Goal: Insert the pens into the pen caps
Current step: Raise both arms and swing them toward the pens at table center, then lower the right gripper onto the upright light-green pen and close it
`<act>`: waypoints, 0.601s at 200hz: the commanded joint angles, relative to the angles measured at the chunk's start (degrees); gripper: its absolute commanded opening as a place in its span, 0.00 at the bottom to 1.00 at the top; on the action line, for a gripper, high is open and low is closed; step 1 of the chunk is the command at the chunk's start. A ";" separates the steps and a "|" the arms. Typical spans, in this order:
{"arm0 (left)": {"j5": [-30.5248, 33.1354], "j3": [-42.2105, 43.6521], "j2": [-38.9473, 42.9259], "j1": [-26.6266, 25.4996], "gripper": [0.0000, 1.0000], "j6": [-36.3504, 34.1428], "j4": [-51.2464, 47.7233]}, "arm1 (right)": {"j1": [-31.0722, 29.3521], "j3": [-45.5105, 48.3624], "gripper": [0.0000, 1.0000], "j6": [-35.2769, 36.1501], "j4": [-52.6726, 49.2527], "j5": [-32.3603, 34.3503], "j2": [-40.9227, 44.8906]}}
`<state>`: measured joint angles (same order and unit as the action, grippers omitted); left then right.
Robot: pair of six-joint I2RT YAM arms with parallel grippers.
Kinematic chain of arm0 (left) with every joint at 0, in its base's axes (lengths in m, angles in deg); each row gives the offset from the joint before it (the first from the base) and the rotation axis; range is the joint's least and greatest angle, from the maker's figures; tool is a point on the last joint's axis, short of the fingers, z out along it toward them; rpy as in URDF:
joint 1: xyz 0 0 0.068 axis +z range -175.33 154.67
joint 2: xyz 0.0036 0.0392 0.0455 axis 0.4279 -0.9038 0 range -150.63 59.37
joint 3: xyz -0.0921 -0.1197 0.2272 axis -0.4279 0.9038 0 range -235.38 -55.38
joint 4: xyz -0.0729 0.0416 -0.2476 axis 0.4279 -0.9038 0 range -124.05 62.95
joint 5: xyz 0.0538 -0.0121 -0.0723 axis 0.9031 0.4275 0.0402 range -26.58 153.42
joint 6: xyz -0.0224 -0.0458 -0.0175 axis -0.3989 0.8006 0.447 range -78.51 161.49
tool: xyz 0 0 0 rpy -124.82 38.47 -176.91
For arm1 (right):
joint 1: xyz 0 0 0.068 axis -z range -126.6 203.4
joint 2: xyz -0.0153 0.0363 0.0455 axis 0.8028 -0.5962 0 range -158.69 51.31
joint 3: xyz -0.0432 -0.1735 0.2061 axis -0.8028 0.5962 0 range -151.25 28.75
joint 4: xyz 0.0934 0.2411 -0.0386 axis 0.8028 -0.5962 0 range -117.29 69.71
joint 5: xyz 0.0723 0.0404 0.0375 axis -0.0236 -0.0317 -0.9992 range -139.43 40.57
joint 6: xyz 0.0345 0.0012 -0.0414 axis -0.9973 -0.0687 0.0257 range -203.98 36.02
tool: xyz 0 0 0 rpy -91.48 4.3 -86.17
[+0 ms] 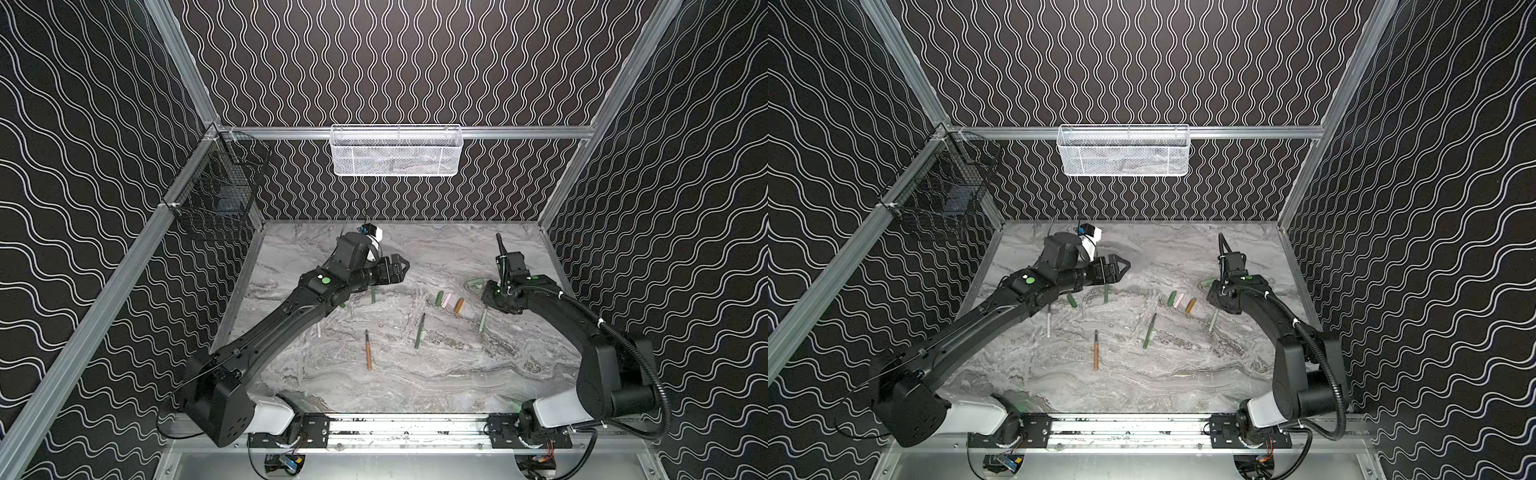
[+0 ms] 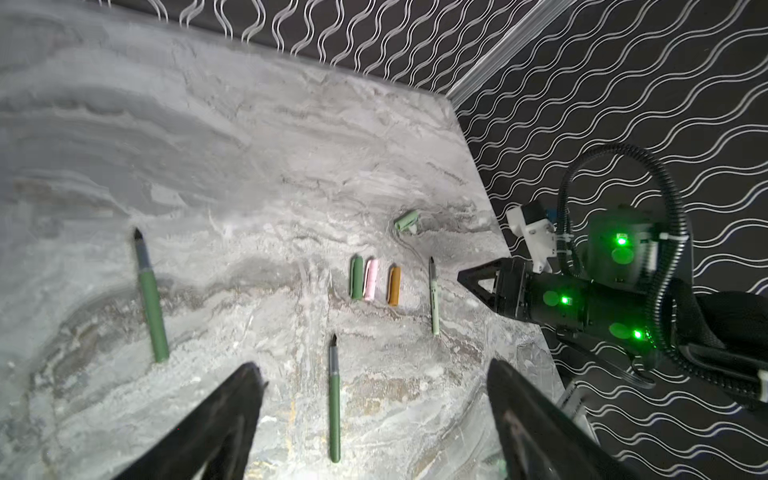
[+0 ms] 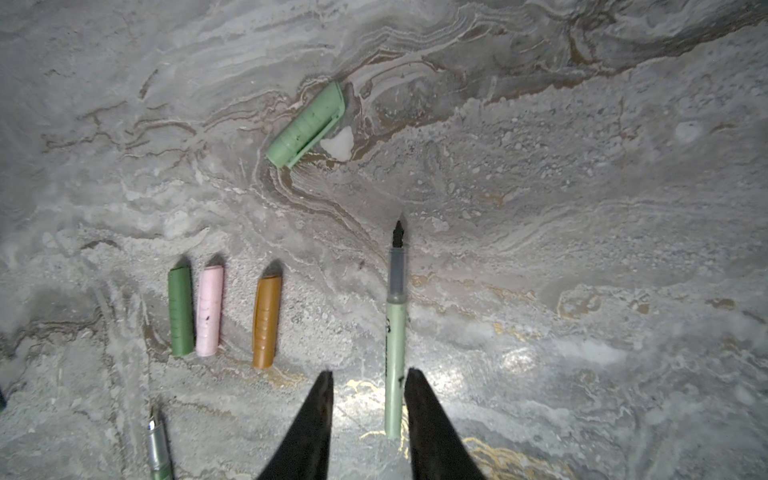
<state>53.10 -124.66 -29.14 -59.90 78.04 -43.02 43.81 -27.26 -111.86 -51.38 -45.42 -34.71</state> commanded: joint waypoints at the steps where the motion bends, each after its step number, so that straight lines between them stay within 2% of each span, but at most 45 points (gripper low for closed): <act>1: -1.49 0.21 -0.40 -0.06 0.83 3.82 4.35 | -0.60 0.52 0.38 -1.30 -2.00 -0.05 -2.40; 27: -4.80 1.66 -1.12 -0.03 0.83 5.32 7.46 | -1.57 1.42 0.37 -3.12 -2.51 3.97 -3.37; 45: -6.97 1.00 -1.90 -0.06 0.83 5.16 7.28 | -1.50 1.53 0.37 -1.50 -1.76 3.19 -2.47; 88: -10.37 0.65 -3.02 -0.04 0.83 4.83 8.20 | -1.55 -0.41 0.26 0.13 -2.36 1.64 -5.44; 120: -10.79 0.67 -3.42 -0.03 0.83 4.65 8.34 | -1.54 -0.76 0.26 0.30 -2.63 1.53 -7.52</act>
<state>43.85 -123.39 -31.98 -59.90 82.26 -37.18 42.28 -27.48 -111.70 -52.67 -43.98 -41.03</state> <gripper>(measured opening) 0.834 0.259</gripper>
